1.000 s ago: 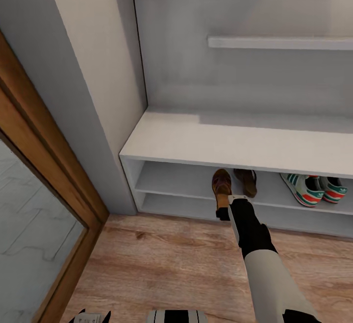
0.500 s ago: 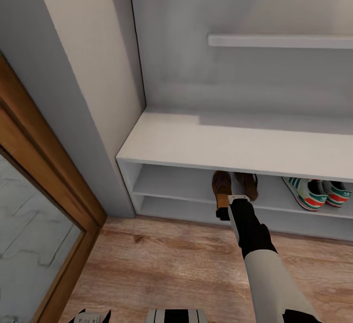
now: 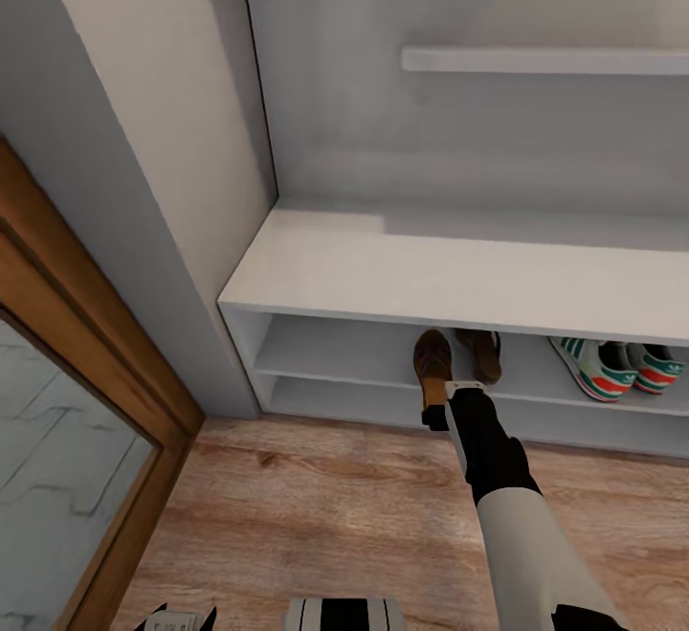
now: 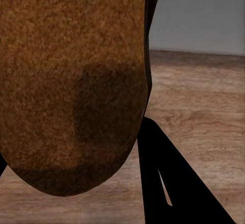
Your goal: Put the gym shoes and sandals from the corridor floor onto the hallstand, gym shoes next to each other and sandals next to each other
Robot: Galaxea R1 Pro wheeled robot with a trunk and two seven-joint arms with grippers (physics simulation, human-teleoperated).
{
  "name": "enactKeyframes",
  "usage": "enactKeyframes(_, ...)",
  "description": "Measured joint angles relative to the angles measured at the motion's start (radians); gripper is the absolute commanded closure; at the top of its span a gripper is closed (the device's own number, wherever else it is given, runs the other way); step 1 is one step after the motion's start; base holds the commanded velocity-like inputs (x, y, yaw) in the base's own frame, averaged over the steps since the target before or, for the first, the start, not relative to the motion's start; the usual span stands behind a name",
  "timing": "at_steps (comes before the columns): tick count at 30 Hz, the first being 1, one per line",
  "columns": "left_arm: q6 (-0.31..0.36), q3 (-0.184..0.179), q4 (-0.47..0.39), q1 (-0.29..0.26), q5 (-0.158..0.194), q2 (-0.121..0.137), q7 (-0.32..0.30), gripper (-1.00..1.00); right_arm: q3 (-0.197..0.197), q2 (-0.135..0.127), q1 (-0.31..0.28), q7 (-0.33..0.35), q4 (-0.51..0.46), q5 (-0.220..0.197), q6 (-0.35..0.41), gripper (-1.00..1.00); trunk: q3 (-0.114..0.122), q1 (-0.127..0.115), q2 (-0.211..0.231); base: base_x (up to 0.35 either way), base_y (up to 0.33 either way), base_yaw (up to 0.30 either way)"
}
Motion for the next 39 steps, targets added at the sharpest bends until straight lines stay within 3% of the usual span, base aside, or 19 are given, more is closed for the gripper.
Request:
enactKeyframes(8, 0.000, 0.000, 0.000, 0.000, 0.001, 0.000, 0.000, -1.00, 0.000, 0.000, 0.000, 0.000, 0.000, 0.000, 0.000, 1.00, -0.006, 0.000, 0.000, 0.017, 0.000, -0.131)
enactKeyframes(39, 0.000, 0.000, 0.000, 0.000, 0.001, 0.000, 0.000, -1.00, 0.001, 0.000, 0.000, -0.001, 0.000, -0.001, 0.000, 1.00, -0.007, 0.000, 0.000, 0.107, 0.002, -0.001)
